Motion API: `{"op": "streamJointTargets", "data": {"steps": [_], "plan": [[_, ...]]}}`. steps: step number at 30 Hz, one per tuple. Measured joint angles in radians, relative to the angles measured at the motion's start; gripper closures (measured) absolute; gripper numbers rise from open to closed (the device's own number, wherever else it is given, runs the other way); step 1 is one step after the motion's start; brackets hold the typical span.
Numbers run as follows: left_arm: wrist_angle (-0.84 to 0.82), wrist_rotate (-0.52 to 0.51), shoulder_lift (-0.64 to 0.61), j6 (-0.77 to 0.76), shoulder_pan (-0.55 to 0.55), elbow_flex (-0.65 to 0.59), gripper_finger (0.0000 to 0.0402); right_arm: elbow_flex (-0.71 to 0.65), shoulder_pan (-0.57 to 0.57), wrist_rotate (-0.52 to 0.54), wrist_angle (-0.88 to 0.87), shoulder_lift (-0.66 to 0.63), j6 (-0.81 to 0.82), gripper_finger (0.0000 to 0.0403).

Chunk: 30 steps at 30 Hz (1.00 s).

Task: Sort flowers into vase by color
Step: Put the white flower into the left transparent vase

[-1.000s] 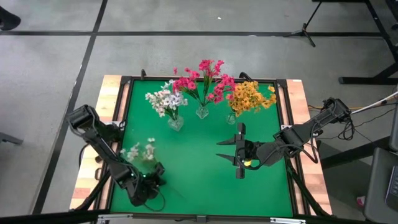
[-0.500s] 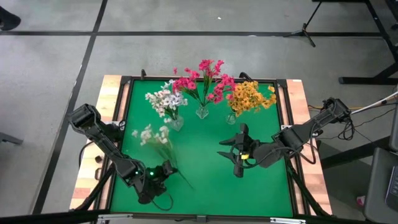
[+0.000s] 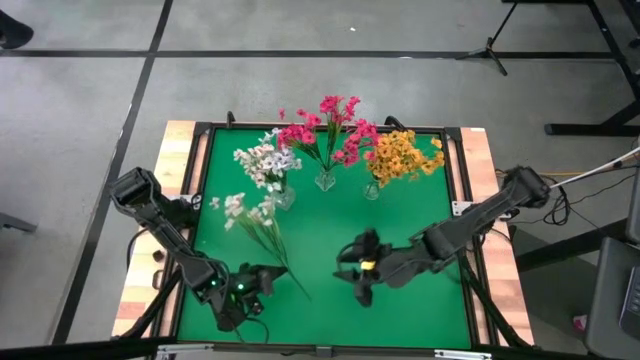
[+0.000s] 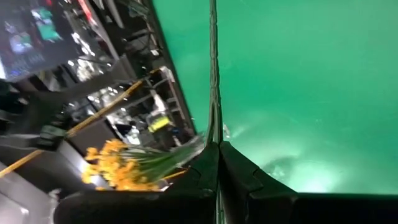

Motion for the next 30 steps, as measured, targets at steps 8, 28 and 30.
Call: {"op": "streamJointTargets", "data": {"steps": [8, 28, 30], "plan": [[0.085, -0.053, -0.001, 0.141, -0.027, 0.0, 0.0401, -0.001, -0.067, -0.138, 0.148, 0.15, -0.021, 0.0147], [0.106, -0.041, -0.001, 0.23, -0.003, 0.0, 0.0401, -0.001, -0.235, -0.335, 0.582, 0.34, -0.09, 0.0125], [0.11, -0.031, -0.001, 0.231, 0.005, 0.0, 0.0401, -0.001, -0.235, -0.334, 0.588, 0.351, -0.098, 0.0125]]}}
